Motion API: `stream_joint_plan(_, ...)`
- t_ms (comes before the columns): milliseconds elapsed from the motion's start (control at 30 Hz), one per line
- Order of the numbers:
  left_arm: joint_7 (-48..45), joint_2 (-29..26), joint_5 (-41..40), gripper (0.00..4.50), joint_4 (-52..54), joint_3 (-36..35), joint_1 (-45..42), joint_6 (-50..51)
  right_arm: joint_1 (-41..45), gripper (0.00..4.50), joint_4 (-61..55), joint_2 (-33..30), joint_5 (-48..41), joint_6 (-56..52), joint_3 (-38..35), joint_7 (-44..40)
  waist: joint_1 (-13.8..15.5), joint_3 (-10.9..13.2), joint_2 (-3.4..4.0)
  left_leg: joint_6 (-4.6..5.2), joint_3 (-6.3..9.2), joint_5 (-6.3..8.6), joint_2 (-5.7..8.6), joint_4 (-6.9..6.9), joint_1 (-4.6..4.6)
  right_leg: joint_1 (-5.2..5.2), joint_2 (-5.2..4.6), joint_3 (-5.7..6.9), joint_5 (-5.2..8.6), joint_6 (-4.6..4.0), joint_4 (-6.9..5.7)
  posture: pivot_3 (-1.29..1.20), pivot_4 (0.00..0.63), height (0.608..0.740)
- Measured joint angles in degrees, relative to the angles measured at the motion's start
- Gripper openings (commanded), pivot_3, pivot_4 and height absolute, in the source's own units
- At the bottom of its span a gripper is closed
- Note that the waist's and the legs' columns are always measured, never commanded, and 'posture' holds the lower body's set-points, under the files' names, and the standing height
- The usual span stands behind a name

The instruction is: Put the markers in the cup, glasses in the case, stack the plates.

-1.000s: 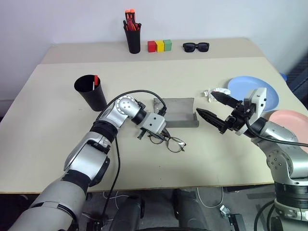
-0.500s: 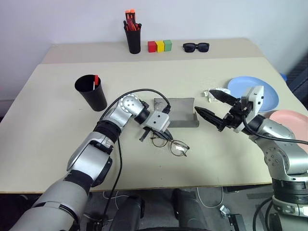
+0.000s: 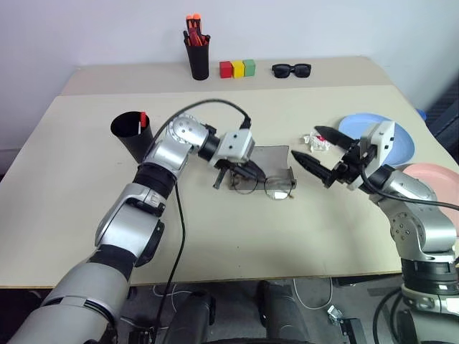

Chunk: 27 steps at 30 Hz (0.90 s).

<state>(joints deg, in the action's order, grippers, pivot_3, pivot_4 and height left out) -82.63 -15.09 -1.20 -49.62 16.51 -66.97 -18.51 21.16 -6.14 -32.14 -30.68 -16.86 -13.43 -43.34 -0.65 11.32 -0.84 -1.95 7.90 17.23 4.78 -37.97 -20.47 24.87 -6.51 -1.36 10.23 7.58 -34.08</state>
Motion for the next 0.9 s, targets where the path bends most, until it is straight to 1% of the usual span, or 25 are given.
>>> stream_joint_plan(100, 8.7, -0.4, 3.7, 0.01, -6.0, 0.0, -2.3, -2.8, 0.4, 4.5, 1.4, -0.3, 0.0, 1.0, -1.6, 0.2, 0.0, 0.0, 0.0, 0.04, 0.01, 0.02, 0.02, 0.02, 0.0, 0.0, 0.0, 0.0, 0.0, 0.0, 0.01, 0.0, 0.15, 0.74)
stream_joint_plan(233, 16.2, 0.2, 7.7, 0.01, -12.6, 0.4, -2.7, -4.7, -0.4, 4.5, 1.7, -0.5, 0.3, 1.4, -1.6, -0.5, -0.1, 0.0, 0.0, 0.07, 0.0, 0.04, 0.05, 0.01, -0.02, 0.0, 0.0, 0.0, -0.03, 0.05, 0.01, 0.0, 0.15, 0.74)
stream_joint_plan(400, 24.9, 3.9, 11.9, 0.01, -17.7, 0.8, -2.8, -5.8, -0.5, 4.5, 1.7, -0.5, 0.0, 1.3, -1.8, -0.4, 0.1, 0.0, 0.0, 0.07, 0.0, 0.04, 0.09, -0.02, -0.04, -0.02, -0.04, -0.01, -0.06, 0.11, 0.02, 0.0, 0.15, 0.74)
stream_joint_plan(600, 29.0, 6.5, 15.6, 0.01, -20.7, 2.3, -3.8, -8.8, -0.5, 4.5, 1.7, -0.4, 0.1, 1.3, -1.8, -0.1, -0.1, 0.0, 0.0, 0.07, -0.01, 0.04, 0.11, -0.03, -0.03, -0.02, -0.05, -0.01, -0.07, 0.12, 0.03, 0.0, 0.15, 0.74)
stream_joint_plan(767, 28.8, 8.0, 17.8, 0.01, -21.7, 3.5, -4.1, -10.6, -0.5, 4.5, 1.6, -0.4, 0.1, 1.3, -1.7, 0.2, 0.0, 0.0, 0.0, 0.07, -0.01, 0.04, 0.12, -0.03, -0.03, -0.02, -0.06, -0.01, -0.07, 0.12, 0.03, 0.0, 0.15, 0.74)
stream_joint_plan(900, 27.6, 8.1, 19.6, 0.01, -22.1, 4.9, -4.1, -10.5, -0.7, 4.5, 1.1, -0.4, 0.1, 1.3, -1.6, 0.3, -0.1, 0.0, 0.0, 0.07, -0.01, 0.04, 0.12, -0.03, -0.02, -0.03, -0.06, -0.01, -0.07, 0.13, 0.02, 0.0, 0.15, 0.74)
